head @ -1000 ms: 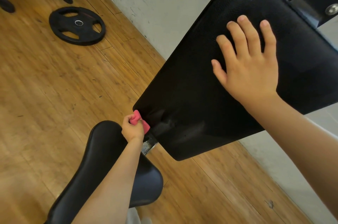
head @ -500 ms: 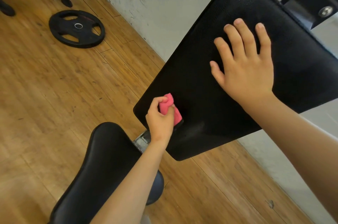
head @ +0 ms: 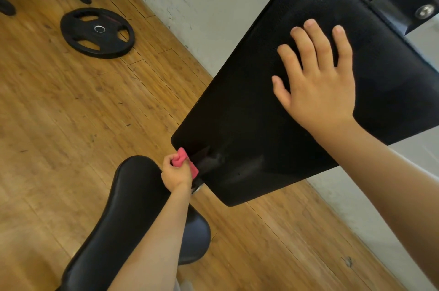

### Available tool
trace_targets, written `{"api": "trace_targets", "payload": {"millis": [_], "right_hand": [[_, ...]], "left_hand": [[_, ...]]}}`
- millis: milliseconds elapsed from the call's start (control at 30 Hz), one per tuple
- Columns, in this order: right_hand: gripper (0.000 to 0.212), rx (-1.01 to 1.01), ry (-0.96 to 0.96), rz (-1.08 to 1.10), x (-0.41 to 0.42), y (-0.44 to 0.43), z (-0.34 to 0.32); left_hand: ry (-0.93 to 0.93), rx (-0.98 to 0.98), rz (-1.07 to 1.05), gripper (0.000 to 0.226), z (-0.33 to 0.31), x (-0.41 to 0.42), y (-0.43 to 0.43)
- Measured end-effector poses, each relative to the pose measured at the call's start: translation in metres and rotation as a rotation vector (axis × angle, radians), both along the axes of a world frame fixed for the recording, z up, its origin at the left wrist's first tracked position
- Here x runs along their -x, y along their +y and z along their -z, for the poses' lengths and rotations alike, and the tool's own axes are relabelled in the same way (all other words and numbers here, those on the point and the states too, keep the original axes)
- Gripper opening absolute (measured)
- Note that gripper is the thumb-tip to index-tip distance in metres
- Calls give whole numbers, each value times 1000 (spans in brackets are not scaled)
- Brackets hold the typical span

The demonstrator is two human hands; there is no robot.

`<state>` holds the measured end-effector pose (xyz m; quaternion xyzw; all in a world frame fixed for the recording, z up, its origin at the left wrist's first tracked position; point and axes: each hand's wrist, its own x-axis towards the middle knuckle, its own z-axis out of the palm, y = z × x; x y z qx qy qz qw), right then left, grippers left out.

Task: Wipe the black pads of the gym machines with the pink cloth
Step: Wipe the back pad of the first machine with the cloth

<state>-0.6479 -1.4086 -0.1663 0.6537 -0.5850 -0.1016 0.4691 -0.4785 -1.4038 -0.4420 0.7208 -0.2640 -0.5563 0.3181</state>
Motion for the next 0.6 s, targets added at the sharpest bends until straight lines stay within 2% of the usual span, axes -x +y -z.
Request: {"api": "trace_targets", "payload": {"millis": [133, 600], "right_hand": [[46, 16, 41, 4, 0, 0, 1], [45, 11, 22, 4, 0, 0, 1]], "left_hand": [[44, -34, -68, 18, 8, -4, 2], [194, -62, 67, 25, 3, -8, -2]]}}
